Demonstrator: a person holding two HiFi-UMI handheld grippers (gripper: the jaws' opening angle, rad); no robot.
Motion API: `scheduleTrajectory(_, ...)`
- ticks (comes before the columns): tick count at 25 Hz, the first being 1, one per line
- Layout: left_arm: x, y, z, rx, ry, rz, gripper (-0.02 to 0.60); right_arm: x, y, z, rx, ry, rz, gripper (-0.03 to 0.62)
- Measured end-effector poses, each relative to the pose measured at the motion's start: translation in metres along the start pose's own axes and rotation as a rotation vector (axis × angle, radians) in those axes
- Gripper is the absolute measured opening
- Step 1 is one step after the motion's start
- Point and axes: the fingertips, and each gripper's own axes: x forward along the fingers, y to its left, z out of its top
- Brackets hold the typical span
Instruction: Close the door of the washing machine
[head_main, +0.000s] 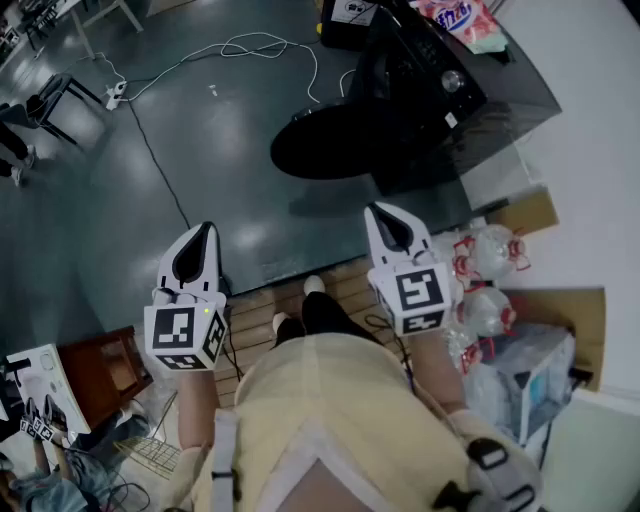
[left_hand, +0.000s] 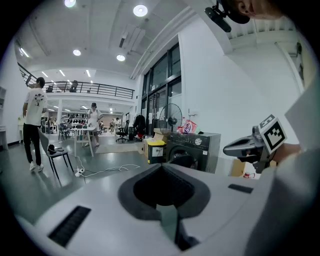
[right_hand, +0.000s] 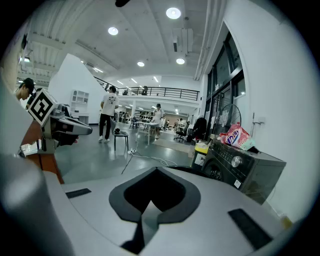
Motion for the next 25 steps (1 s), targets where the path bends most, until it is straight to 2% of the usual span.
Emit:
scheduleTrajectory(7,0.015,0.004,-0.001,-0.053,0.011,0.000,0.003,0.020,-0.023,-0.004,0.042,0.014,0.007,0.005)
scheduleTrajectory(12,0.030,0.011,0.000,-0.119,0.008,-0.004,0.004,0.042,-0.028,-0.003,0.054,0.016,0.076,0.005)
scheduleTrajectory(21,0.076,0.010,0.004,-0.163,0.030,0.010,0.003,0.076,-0.044,-0.006,0.024,0.037,0.197,0.006)
scheduleTrajectory(23,0.084,0.010,0.003,-0.172,0.037,0.018,0.004,0.082,-0.048,-0.009,0.016,0.047,0.212,0.030)
scheduleTrajectory(25,0.090,0.008,0.002,-0.178,0.043,0.027,0.004,0.089,-0.051,-0.014,0.014,0.061,0.229,0.093)
